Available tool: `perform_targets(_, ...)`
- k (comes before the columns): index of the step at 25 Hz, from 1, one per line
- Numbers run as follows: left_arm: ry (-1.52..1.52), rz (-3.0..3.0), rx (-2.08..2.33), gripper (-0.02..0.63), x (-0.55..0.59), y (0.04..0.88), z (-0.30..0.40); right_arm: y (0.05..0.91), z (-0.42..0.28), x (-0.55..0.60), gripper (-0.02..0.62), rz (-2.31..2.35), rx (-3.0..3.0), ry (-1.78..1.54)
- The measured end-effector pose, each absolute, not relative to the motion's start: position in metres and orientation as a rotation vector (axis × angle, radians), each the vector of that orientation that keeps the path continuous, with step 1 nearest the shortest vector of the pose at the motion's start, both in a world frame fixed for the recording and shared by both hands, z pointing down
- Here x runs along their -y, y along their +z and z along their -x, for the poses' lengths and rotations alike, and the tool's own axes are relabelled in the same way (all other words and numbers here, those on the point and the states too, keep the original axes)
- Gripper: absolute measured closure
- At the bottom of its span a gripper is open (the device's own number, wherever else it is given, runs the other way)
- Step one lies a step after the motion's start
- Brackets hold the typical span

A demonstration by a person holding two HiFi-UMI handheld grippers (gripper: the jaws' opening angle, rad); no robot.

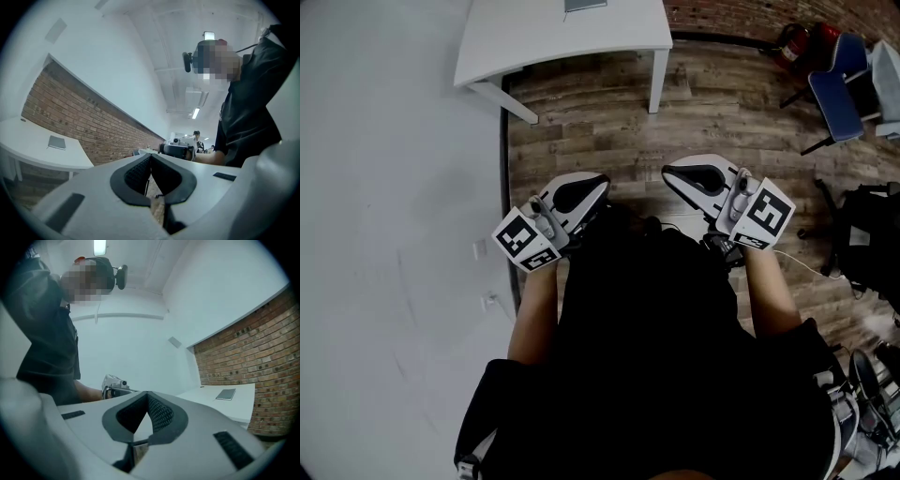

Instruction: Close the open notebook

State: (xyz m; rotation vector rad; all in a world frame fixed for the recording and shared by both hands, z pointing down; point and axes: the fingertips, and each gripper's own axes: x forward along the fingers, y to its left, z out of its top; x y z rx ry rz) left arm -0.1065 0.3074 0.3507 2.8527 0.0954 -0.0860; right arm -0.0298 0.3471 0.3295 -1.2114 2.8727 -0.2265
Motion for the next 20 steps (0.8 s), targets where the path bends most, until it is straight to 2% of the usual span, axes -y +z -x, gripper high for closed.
perform_targets(20, -0.087, -2.866, -0.021, 0.589, -0.3163, 0.3486, 0.1111, 0.3254, 0.0294, -0.3468, 0.591, 1.122, -2.912, -0.19)
